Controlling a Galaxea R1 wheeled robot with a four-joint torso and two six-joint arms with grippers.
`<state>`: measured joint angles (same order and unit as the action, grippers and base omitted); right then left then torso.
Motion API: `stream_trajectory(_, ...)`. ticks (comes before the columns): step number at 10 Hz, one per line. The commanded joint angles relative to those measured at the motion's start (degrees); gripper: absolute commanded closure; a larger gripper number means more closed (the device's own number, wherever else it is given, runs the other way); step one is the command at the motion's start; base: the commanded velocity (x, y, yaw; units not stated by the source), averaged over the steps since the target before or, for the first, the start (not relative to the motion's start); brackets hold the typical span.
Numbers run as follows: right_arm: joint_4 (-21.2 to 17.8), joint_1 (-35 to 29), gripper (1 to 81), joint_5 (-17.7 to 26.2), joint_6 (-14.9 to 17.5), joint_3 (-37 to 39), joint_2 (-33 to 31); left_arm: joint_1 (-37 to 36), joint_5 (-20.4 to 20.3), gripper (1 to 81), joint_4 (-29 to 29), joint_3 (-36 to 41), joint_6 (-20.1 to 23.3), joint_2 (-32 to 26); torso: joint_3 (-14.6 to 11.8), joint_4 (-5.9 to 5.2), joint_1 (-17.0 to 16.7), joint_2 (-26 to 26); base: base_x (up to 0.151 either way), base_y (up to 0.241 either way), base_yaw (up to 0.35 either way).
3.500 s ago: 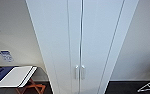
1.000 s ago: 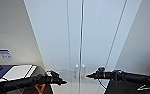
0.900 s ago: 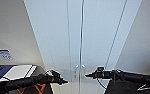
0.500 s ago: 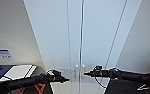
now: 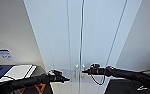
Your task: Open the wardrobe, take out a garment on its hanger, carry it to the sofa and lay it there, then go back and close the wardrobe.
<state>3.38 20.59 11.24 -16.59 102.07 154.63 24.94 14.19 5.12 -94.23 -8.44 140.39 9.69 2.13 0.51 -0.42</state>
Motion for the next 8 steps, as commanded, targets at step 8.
stream_trajectory(8, 0.05, -12.1, 1.0, 0.8, -1.16, 2.33, 3.17, -6.96, 0.66, 1.0, 0.07, -13.51, 0.17, 12.01, 0.02, 0.0, 0.0, 0.0, 0.0, 0.0, 0.0)
